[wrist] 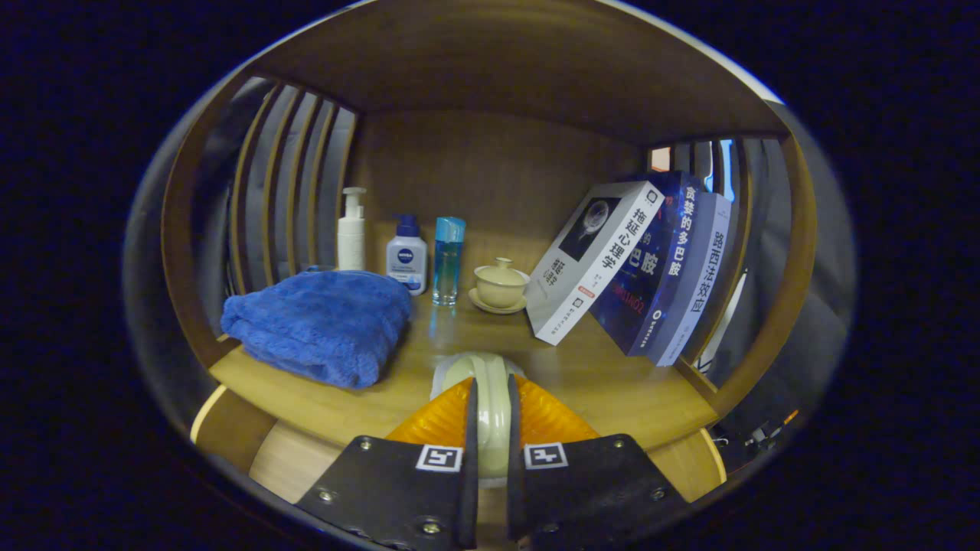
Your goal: Pull open the drawer, take out the items inside it, and place them on the countertop above the cabinet.
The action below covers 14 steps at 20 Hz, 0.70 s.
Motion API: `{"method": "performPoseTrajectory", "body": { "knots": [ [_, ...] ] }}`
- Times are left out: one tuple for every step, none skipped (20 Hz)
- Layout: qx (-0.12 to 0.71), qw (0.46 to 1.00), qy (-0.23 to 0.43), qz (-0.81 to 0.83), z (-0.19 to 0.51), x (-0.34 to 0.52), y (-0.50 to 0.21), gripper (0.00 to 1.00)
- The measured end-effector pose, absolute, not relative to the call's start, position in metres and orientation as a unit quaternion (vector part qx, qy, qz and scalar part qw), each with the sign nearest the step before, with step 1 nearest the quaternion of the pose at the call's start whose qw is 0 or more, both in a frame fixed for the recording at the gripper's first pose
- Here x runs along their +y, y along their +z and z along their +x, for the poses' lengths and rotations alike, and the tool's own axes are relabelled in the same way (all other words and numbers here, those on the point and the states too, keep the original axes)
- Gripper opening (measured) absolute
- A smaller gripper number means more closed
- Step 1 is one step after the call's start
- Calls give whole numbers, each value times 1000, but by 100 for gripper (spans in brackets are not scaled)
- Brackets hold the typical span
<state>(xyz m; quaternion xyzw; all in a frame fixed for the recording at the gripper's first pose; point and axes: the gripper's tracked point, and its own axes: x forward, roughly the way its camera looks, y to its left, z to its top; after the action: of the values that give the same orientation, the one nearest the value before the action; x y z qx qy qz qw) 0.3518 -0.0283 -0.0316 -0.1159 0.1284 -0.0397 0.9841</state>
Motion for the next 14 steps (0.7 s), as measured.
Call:
{"method": "performPoseTrajectory", "body": {
  "knots": [
    [110,985,-46,-123,360,-28,-28,15],
    [103,984,-52,-135,365,-28,-30,15],
    [90,984,-62,-141,368,-28,-27,15],
    [79,984,-70,-141,374,-28,-29,16],
    [70,985,-76,-138,378,-28,-29,15],
    [62,986,-81,-133,381,-27,-28,15],
    [56,987,-84,-129,384,-26,-28,16],
    [52,987,-86,-127,387,-27,-27,15],
    [48,987,-87,-127,389,-26,-26,16],
    [46,987,-87,-129,390,-26,-26,16],
    [44,986,-86,-133,388,-24,-23,16],
    [45,985,-83,-143,390,-24,-24,17],
    [58,985,-75,-146,388,-20,-30,18],
    [75,984,-64,-150,386,-18,-37,29]
  ]
}}
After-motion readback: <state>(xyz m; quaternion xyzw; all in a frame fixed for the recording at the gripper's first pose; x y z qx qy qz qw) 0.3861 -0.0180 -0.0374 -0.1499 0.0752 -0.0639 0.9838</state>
